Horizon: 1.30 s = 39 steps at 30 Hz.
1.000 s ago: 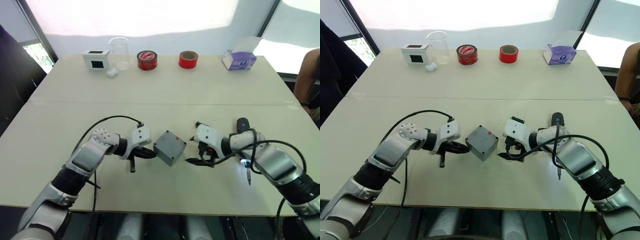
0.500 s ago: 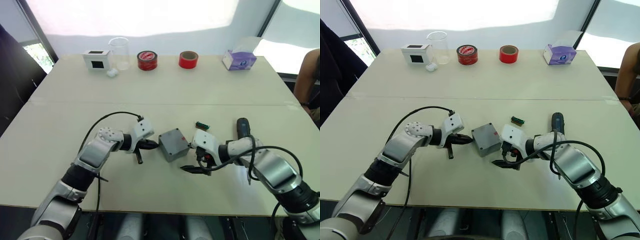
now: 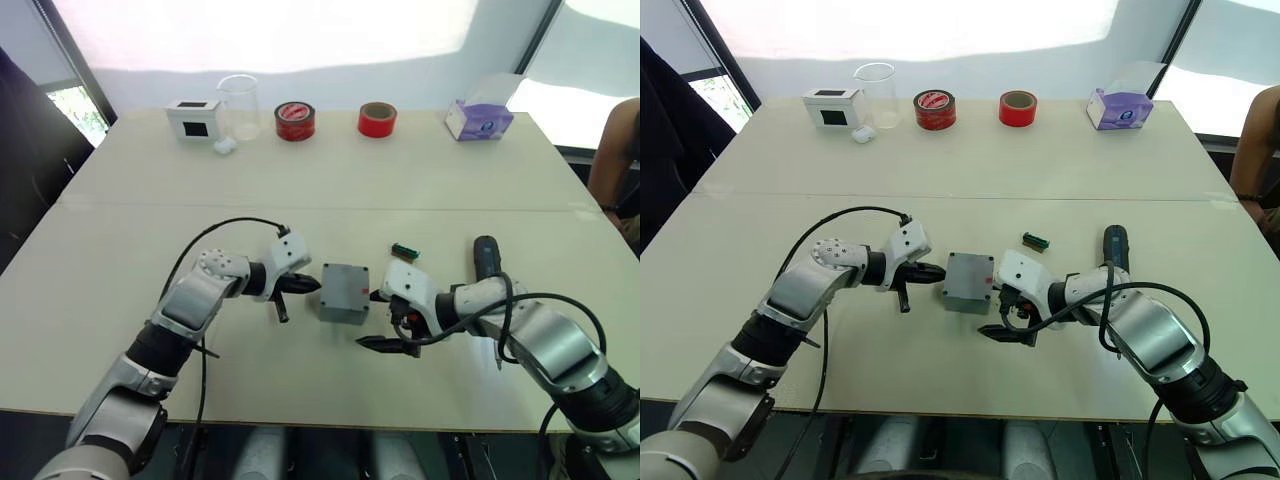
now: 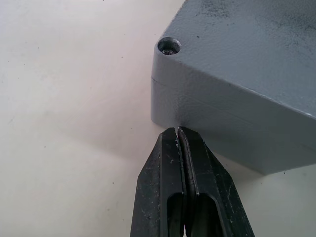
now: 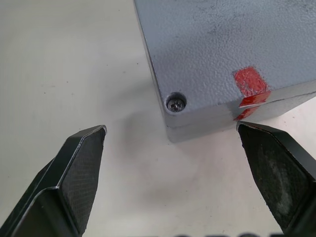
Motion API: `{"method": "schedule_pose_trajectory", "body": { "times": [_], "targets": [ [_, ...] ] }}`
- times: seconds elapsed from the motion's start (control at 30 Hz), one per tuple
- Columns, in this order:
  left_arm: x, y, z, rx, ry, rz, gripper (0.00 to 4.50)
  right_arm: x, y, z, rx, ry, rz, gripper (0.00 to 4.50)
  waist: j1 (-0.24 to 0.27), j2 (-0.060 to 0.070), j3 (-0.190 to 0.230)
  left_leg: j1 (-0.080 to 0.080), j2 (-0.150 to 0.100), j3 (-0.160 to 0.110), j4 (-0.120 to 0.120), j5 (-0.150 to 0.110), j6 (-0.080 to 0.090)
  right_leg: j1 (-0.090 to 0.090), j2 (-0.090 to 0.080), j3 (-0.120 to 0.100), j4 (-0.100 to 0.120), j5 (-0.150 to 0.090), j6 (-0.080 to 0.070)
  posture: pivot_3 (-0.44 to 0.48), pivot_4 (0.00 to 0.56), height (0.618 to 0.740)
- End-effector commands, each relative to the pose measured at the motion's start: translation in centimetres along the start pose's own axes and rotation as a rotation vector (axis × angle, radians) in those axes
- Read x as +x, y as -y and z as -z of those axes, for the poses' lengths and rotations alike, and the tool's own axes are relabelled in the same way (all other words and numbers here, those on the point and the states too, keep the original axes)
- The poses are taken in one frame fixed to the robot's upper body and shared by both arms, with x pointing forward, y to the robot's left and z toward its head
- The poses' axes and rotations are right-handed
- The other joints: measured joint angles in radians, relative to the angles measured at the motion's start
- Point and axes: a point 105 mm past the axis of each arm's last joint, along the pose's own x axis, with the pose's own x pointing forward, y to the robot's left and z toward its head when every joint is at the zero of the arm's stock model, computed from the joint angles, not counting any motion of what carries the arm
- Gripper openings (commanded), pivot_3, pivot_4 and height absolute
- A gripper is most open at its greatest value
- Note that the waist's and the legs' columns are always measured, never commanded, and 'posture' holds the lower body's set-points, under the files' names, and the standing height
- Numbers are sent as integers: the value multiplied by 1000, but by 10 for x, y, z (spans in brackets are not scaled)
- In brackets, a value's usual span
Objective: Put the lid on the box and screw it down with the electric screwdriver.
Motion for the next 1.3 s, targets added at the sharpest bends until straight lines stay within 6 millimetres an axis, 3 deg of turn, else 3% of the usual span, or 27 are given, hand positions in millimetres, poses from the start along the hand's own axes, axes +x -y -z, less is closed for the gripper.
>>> {"method": "schedule_pose_trajectory", "body": {
  "times": [0.03,0.2,0.4,0.57,0.7,0.87,0.97,1.07,1.27,1.3],
  "targets": [
    [-1,-4,-18,72,39,-16,0,-3,-2,-16,-49,50,1,4410,0,0,0,0,0,0,0,0,0,0,0,0,0,0,0,0,150,740],
    [-7,2,-19,75,31,26,0,-8,5,-17,-61,45,25,4410,-1,0,0,0,0,0,0,0,0,0,0,0,0,0,0,0,150,740],
    [-22,4,-2,75,-44,75,0,-44,27,-20,43,93,72,4410,0,0,0,0,0,0,0,0,0,0,0,0,0,0,0,0,150,740],
    [-36,-10,-30,-53,122,52,0,-71,73,-33,145,265,251,4410,0,0,0,0,0,0,0,0,0,0,0,0,0,0,0,0,150,740],
    [-44,-13,-30,4,86,52,0,-65,111,-25,254,369,393,4410,-6,-1,0,0,1,0,0,0,0,0,1,0,0,0,0,0,150,740],
    [-50,-7,-47,17,132,81,0,-50,135,-7,246,352,497,4410,-8,-1,0,0,0,1,-2,1,-2,-1,1,1,0,0,0,0,150,740],
    [-55,-3,-59,31,164,93,0,-44,139,-3,228,351,508,4410,-7,-1,0,0,0,1,-1,1,-2,-1,1,1,0,0,0,0,150,740],
    [-59,1,-67,19,201,101,0,-39,138,1,215,341,484,3815,-9,-1,0,0,0,1,-1,1,-2,-1,1,1,0,0,0,0,150,740],
    [-59,-2,-59,-3,182,61,0,-31,136,7,196,315,467,1408,-23,-1,0,0,0,1,-1,1,-2,-1,1,1,1,0,0,0,150,740],
    [-59,-2,-58,-3,180,61,0,-29,134,7,189,315,456,1408,-24,-1,0,0,0,1,-1,1,-2,-1,1,1,0,0,0,0,150,740]
  ]
}}
